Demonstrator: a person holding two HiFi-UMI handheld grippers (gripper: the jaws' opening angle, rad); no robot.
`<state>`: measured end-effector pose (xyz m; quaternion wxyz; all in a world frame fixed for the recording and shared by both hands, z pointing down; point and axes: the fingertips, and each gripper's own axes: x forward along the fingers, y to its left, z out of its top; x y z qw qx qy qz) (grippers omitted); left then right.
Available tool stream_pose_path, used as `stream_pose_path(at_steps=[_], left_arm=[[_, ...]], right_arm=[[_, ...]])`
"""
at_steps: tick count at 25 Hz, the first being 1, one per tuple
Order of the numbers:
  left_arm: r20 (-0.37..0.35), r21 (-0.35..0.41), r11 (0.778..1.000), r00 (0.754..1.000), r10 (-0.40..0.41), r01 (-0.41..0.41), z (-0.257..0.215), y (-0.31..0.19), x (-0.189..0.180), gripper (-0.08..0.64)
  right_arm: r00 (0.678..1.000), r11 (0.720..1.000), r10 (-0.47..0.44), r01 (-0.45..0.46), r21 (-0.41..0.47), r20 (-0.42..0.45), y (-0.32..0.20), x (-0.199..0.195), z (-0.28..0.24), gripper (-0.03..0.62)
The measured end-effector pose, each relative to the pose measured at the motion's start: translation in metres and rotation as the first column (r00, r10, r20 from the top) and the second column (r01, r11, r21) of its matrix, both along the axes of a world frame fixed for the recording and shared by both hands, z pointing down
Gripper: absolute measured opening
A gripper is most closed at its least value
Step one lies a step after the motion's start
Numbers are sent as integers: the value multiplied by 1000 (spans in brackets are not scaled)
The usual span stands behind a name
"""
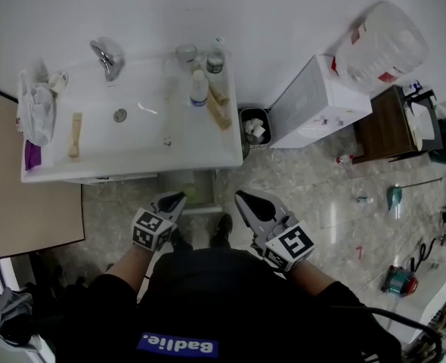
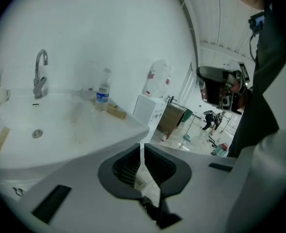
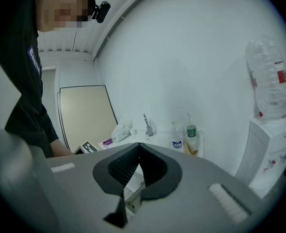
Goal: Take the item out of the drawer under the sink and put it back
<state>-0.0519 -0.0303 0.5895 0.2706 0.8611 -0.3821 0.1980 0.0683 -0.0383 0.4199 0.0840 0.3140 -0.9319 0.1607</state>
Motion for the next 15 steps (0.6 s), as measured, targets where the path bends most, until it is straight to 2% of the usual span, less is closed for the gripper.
stream_pose_path(at_steps=[3, 6, 9, 15], left_arm=[[60, -73, 997, 998, 27, -23, 34, 0, 2, 9], [88, -103, 993, 994, 68, -59, 57, -5, 8, 9], [126, -155, 985, 987, 97, -77, 84, -7, 11, 56], [243, -265, 964, 966, 87, -20, 148, -14, -3, 80]], right_arm=[[1000, 1000, 20, -20, 2, -1, -5, 9, 5, 2], [999, 999, 35, -35, -22, -14, -8, 14, 14, 2], [999, 999, 36, -37, -36, -33, -8, 19, 20, 2], [994, 990, 93, -98, -103, -52, -2, 39, 39, 2]])
